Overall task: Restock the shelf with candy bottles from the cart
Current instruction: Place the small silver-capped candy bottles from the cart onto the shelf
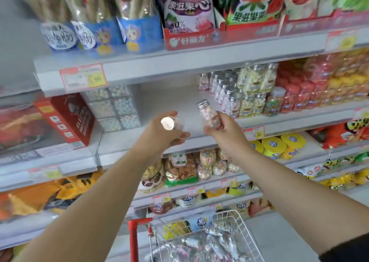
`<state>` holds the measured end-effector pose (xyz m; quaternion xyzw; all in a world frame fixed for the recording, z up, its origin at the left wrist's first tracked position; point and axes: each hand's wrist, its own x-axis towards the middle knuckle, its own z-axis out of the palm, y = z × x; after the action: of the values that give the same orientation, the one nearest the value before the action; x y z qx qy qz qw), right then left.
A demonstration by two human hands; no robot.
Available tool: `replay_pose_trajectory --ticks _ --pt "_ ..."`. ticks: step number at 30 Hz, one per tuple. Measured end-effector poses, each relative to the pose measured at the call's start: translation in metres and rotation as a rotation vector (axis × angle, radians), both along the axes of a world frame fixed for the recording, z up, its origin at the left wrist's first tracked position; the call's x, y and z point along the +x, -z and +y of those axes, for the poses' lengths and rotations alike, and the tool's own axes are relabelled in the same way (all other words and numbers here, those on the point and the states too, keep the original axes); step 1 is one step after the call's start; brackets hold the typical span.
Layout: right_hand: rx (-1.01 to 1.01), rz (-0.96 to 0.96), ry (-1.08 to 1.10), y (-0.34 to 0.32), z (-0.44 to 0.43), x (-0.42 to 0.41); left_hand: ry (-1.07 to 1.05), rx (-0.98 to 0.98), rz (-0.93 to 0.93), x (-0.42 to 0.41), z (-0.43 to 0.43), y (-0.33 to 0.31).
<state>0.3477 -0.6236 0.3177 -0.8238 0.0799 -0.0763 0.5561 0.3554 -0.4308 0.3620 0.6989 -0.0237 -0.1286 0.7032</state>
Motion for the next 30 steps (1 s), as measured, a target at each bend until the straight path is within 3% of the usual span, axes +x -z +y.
replay_pose_trajectory --ticks 3,9,14,19,24,26,30 --pt "-0.099 -0.035 0.053 -0.002 0.005 0.031 -0.049 0.138 -0.046 0.033 -0.001 0.005" --pt "-0.301 0.003 0.126 0.006 0.011 0.098 -0.08 0.664 -0.287 0.081 -0.006 0.022" --pt "-0.423 0.076 0.129 0.02 0.014 0.131 -0.181 0.673 -0.297 0.099 -0.014 0.033" --pt "-0.423 0.087 0.179 0.02 0.013 0.147 -0.166 0.717 -0.311 0.104 -0.015 0.048" --pt "-0.39 0.089 0.098 0.01 -0.001 0.117 -0.168 0.707 -0.322 0.105 -0.013 0.056" --pt "-0.469 0.039 0.044 0.012 -0.005 0.093 -0.177 0.703 -0.33 0.106 -0.014 0.057" --pt "-0.812 -0.065 -0.152 0.024 -0.001 0.088 -0.192 0.694 -0.349 0.108 -0.015 0.06"
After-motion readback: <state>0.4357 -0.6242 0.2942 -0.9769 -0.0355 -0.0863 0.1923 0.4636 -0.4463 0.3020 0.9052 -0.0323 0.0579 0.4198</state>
